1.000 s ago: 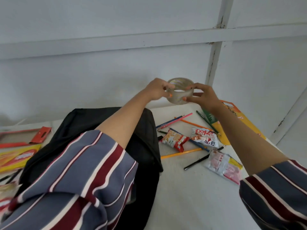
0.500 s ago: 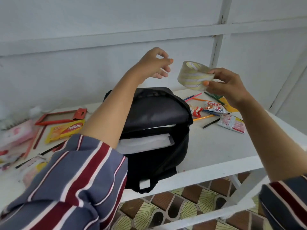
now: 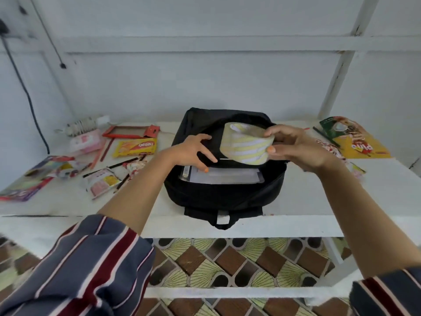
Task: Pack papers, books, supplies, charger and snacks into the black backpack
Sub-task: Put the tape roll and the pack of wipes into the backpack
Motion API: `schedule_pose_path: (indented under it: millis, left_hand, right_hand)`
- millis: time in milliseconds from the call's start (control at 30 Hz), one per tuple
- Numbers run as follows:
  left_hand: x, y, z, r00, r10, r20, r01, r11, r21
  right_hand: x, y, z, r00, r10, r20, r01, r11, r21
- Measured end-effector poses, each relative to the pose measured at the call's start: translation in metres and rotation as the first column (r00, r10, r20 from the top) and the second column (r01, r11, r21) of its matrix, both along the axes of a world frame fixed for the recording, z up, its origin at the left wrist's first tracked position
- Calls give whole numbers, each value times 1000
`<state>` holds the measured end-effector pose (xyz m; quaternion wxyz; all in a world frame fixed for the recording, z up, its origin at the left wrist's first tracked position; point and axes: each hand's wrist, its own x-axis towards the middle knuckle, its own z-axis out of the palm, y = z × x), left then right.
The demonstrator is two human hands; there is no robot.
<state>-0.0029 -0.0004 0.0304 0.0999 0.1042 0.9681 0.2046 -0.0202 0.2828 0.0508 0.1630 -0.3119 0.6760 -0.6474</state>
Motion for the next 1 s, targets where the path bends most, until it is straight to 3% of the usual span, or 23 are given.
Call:
schedule_pose_path:
  millis: [67,200,300,500,600,733,833,900,1000]
  left_hand:
    - [3,-2,-11,999,8,-46,-11,998,-65]
    - [-4,-8,-20,991,34,-127,-31,999,27]
    - [-16,-13,-12,976,-25,-218,25,1000,-3]
    - [-31,-24,17,966,-42,-254,47,999,11]
    - [-40,-27,29,965,-81,-250,88,996,15]
    - [-47,-32,31,958,-126,-257,137,990,24]
    - [-49,-35,28,950,-162,-265,177,984,32]
    - [-52,-39,28,948,-183,-261,197,980,27]
    - [-56,-42,29,943,-211,-258,228,973,35]
  right_hand:
    - [4,-6,-11,999,37,30,-38,999,38]
    - [10,-18,-29,997,67,-46,-58,982,180]
    - [11,-28,-37,997,61,-43,-50,973,225]
    - [0,-68,-58,989,-46,-139,84,956,281]
    - [-9,-98,-72,965,-185,-186,233,931,281]
    - [-20,-145,-83,811,-351,-468,533,773,345]
    - [-25,-171,-83,711,-279,-646,662,573,482]
    - [-25,-178,-82,701,-221,-678,689,453,565]
    - [-13,-177,-82,653,-245,-717,747,367,555]
